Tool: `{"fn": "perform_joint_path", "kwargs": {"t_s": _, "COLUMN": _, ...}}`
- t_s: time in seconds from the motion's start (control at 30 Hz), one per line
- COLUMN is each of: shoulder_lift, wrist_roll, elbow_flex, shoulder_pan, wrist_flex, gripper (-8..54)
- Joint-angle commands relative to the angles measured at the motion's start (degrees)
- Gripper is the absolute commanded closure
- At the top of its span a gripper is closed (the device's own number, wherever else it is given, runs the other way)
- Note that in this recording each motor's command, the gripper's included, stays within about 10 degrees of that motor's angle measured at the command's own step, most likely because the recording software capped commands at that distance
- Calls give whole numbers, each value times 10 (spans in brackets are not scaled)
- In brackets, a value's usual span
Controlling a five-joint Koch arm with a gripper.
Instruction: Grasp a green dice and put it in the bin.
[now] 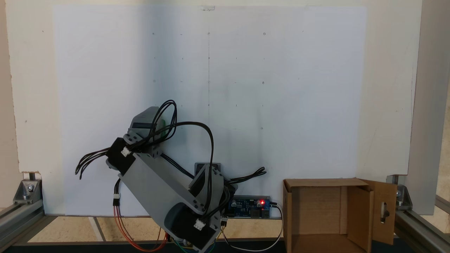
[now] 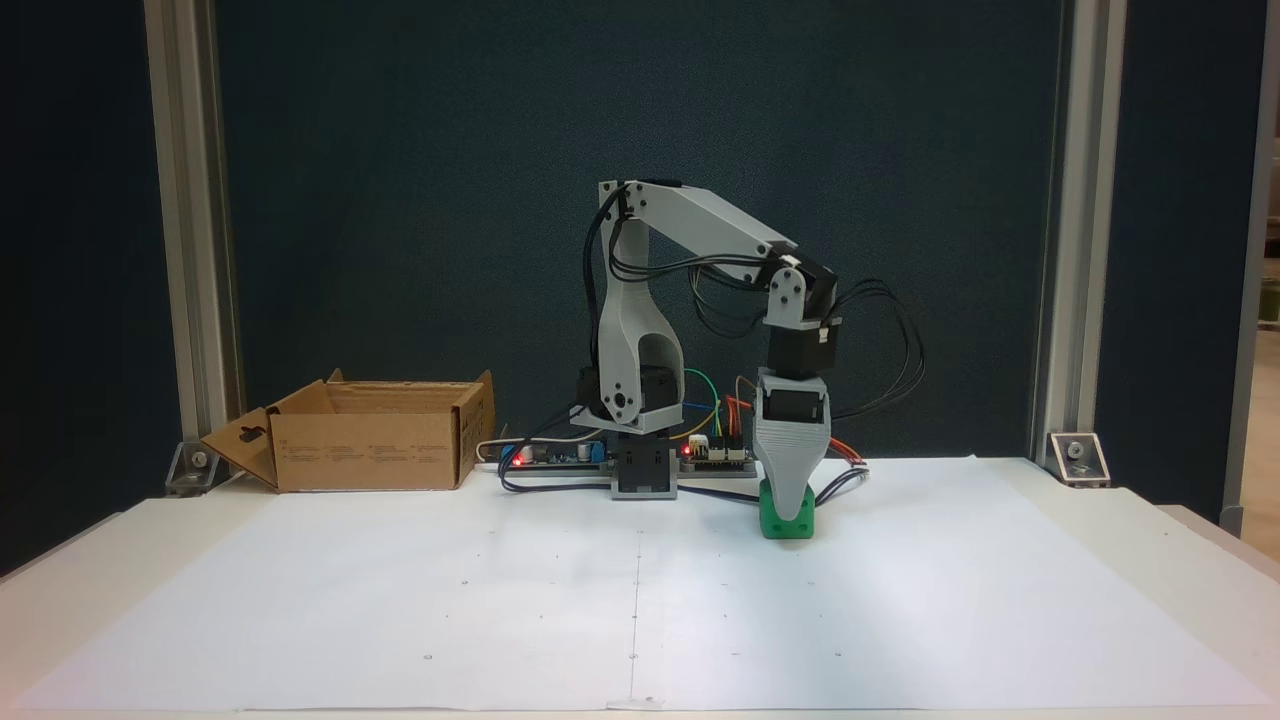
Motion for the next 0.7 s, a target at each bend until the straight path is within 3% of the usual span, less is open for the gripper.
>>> {"fn": "perform_joint_path", "kwargs": {"t_s": 0.0, "shoulder_lift": -5, "wrist_roll": 41, "elbow_flex": -10, "shoulder_pan": 0, "wrist_flex": -4, "gripper": 35}}
{"fn": "perform_joint_path", "kwargs": {"t_s": 0.67, "shoulder_lift": -40, "wrist_roll": 38, "elbow_flex": -9, "shoulder_pan": 9, "wrist_flex": -23, "gripper": 68}}
